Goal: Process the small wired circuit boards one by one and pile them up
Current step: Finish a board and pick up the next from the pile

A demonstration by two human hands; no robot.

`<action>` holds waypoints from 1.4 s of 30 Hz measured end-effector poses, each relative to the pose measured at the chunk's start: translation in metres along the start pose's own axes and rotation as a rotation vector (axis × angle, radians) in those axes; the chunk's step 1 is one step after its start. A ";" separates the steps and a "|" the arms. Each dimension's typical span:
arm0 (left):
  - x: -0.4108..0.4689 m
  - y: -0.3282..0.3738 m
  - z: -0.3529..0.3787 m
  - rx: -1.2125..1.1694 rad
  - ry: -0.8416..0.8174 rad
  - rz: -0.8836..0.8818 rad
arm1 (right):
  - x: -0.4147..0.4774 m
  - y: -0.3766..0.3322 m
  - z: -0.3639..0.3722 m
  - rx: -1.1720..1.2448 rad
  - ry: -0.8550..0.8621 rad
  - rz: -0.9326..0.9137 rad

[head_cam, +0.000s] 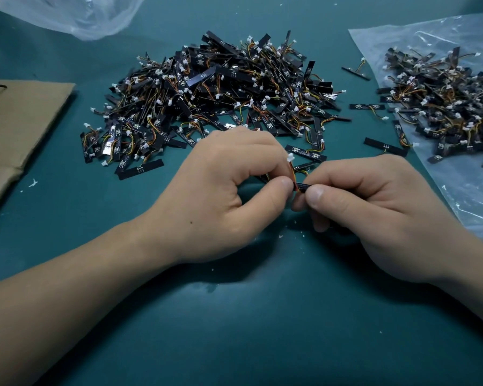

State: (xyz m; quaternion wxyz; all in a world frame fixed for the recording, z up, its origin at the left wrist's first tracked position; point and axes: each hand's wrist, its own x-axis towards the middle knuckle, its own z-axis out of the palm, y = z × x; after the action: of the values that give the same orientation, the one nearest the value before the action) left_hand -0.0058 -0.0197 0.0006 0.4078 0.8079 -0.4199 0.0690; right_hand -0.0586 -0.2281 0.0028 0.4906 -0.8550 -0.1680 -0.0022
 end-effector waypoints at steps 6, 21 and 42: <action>0.000 0.000 -0.002 -0.045 0.006 0.004 | 0.001 0.001 0.001 0.005 -0.003 0.001; -0.001 0.004 -0.004 -0.004 0.077 -0.026 | -0.001 0.008 -0.005 0.051 -0.038 -0.126; -0.001 0.001 0.006 0.248 0.166 -0.113 | 0.003 0.007 0.003 -0.078 0.175 0.001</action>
State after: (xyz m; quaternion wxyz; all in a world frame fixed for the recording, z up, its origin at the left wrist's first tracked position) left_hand -0.0083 -0.0237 -0.0035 0.3413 0.8659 -0.3269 0.1639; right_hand -0.0545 -0.2281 -0.0043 0.4699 -0.8700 -0.1238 -0.0834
